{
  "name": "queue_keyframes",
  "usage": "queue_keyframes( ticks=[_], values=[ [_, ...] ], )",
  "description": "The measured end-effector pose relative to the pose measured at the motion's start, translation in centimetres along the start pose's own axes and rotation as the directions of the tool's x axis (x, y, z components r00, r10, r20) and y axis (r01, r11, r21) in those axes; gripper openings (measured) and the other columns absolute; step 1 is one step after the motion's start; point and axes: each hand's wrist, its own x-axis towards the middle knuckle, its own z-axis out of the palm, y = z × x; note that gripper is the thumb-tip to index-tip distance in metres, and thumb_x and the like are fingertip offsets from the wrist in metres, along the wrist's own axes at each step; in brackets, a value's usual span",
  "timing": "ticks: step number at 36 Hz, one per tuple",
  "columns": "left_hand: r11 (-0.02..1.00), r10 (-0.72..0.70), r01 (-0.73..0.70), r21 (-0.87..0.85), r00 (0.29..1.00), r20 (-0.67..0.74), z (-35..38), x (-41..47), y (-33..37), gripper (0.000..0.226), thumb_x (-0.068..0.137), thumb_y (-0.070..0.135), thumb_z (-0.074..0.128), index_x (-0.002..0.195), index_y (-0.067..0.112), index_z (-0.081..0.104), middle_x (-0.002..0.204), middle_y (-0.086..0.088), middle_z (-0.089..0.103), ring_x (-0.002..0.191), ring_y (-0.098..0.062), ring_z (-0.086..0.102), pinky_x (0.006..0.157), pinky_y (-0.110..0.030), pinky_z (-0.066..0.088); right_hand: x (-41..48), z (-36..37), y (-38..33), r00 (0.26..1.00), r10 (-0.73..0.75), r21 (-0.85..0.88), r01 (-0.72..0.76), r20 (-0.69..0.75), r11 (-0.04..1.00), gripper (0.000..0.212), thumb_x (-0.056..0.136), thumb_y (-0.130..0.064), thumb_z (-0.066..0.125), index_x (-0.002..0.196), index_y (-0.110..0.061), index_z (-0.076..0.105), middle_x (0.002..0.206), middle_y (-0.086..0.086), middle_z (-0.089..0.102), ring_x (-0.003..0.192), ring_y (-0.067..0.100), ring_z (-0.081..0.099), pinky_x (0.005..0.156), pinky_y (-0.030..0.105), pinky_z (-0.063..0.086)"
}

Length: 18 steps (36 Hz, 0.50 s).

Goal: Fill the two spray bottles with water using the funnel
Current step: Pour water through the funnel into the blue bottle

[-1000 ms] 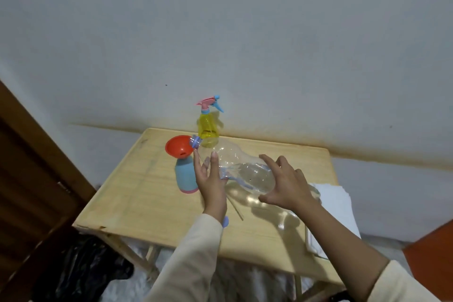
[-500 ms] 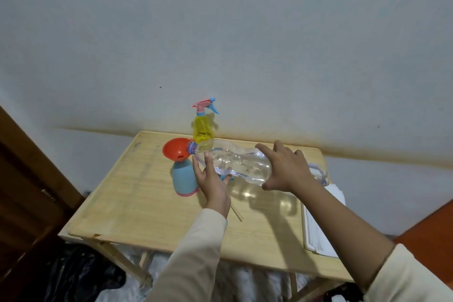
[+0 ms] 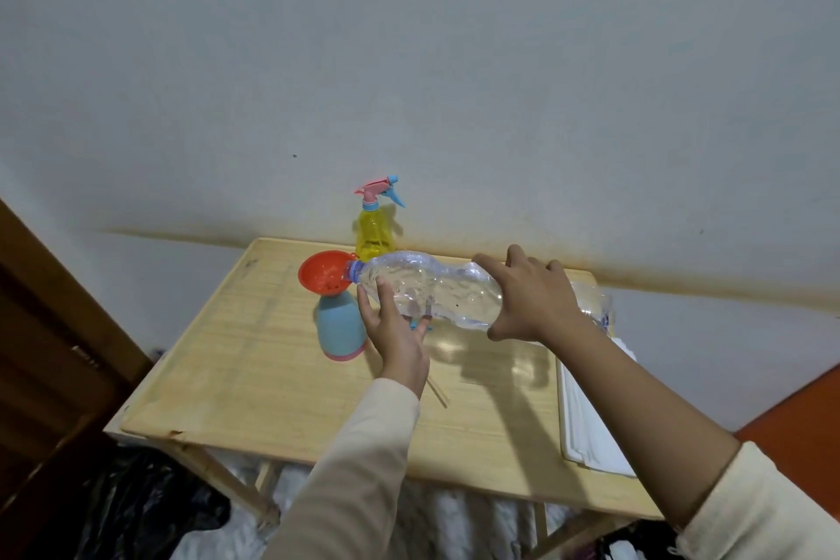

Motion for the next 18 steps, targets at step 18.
queue_keyframes(
  ticks=[18],
  values=[
    [1.0, 0.007, -0.007, -0.011, 1.0, 0.018, 0.44, 0.05, 0.04, 0.056, 0.09, 0.038, 0.062, 0.139, 0.042, 0.037, 0.144, 0.001, 0.047, 0.13, -0.03, 0.047, 0.084, -0.046, 0.052, -0.11, -0.29, 0.24, 1.0, 0.01, 0.029, -0.01, 0.005, 1.0, 0.094, 0.058, -0.04, 0.072, 0.139, -0.039, 0.024, 0.116, 0.002, 0.04, 0.099, 0.024, 0.054, 0.086, 0.037, 0.035]
  ],
)
